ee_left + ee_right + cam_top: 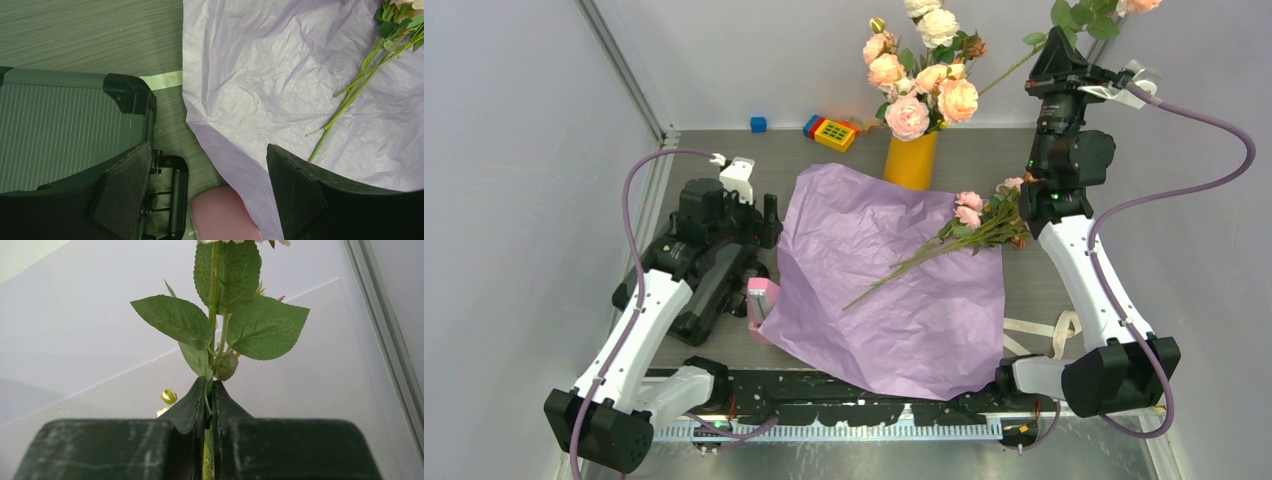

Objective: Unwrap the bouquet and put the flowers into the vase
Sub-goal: Insert the fake flower into the vase.

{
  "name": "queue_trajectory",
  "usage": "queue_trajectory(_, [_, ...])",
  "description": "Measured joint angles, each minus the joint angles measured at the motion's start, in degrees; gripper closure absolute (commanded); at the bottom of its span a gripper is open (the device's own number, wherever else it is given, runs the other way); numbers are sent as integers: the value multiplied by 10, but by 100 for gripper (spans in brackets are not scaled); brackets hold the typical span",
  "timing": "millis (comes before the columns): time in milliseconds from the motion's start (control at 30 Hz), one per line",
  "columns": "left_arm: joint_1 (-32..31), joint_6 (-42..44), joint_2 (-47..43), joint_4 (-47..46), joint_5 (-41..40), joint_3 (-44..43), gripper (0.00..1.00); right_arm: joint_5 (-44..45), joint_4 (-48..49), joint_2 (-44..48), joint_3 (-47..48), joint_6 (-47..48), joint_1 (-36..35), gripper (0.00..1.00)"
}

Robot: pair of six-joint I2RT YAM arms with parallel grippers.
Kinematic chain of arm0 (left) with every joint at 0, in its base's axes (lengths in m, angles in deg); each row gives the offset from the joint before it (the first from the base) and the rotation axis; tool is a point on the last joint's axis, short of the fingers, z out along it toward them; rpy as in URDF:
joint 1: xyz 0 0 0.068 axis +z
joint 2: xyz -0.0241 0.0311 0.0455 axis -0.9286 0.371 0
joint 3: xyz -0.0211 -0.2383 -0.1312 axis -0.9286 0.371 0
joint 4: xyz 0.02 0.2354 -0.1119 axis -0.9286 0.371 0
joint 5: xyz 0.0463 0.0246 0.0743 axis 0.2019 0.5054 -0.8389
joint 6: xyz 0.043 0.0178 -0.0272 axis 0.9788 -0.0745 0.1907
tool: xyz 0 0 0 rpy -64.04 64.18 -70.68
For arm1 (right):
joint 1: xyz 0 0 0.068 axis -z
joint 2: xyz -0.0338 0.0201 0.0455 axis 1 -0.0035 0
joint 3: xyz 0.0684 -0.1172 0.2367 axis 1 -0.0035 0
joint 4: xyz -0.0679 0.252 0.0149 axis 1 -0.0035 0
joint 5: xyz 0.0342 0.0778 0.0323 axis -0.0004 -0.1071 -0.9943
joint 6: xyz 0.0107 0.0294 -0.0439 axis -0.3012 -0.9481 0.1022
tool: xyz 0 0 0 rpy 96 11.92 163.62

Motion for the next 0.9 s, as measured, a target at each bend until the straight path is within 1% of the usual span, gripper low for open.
queue_trajectory(567, [0,0,0,0,0,0,13,3,17,-11,6,1,-2,100])
queue_trajectory(900, [0,0,0,0,0,0,13,-1,17,-36,6,34,-32,100])
